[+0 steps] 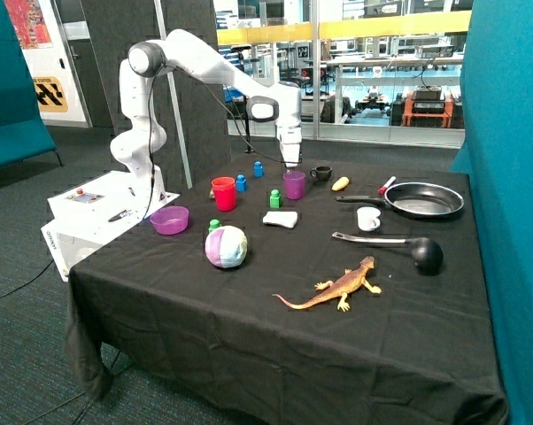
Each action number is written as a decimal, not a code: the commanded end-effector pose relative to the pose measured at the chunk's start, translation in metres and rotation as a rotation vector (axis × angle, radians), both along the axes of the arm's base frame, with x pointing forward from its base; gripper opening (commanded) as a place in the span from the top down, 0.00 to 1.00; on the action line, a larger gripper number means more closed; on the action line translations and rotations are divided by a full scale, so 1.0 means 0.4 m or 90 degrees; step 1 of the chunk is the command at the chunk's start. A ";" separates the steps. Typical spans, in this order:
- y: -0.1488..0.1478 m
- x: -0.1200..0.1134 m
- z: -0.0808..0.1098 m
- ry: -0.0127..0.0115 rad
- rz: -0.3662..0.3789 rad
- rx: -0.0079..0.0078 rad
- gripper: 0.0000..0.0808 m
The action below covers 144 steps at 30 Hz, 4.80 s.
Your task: Stack the cups
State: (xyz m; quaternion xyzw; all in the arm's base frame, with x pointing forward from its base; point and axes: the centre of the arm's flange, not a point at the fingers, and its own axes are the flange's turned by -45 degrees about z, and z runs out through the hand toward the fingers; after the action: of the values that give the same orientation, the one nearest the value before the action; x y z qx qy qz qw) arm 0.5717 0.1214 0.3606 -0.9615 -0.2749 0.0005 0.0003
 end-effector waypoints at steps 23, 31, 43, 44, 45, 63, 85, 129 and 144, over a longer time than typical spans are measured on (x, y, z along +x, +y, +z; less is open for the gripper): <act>0.027 -0.004 -0.049 -0.0007 -0.006 -0.0003 0.48; 0.023 -0.009 -0.062 -0.0007 -0.011 -0.0003 0.58; 0.018 -0.007 -0.057 -0.0007 -0.018 -0.0003 1.00; 0.017 -0.006 -0.056 -0.0007 -0.018 -0.0003 1.00; 0.016 -0.006 -0.055 -0.0007 -0.018 -0.0003 1.00; 0.000 -0.006 -0.058 -0.0007 -0.019 -0.0003 1.00; -0.013 0.020 0.064 -0.0007 -0.017 -0.0003 1.00; -0.226 -0.108 0.310 -0.0007 -0.050 -0.0003 1.00; -0.278 -0.214 0.296 -0.0007 -0.045 -0.0003 1.00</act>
State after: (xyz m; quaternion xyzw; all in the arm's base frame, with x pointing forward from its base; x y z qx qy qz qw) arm 0.5097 0.0237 0.4786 -0.9711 -0.2386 0.0017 0.0013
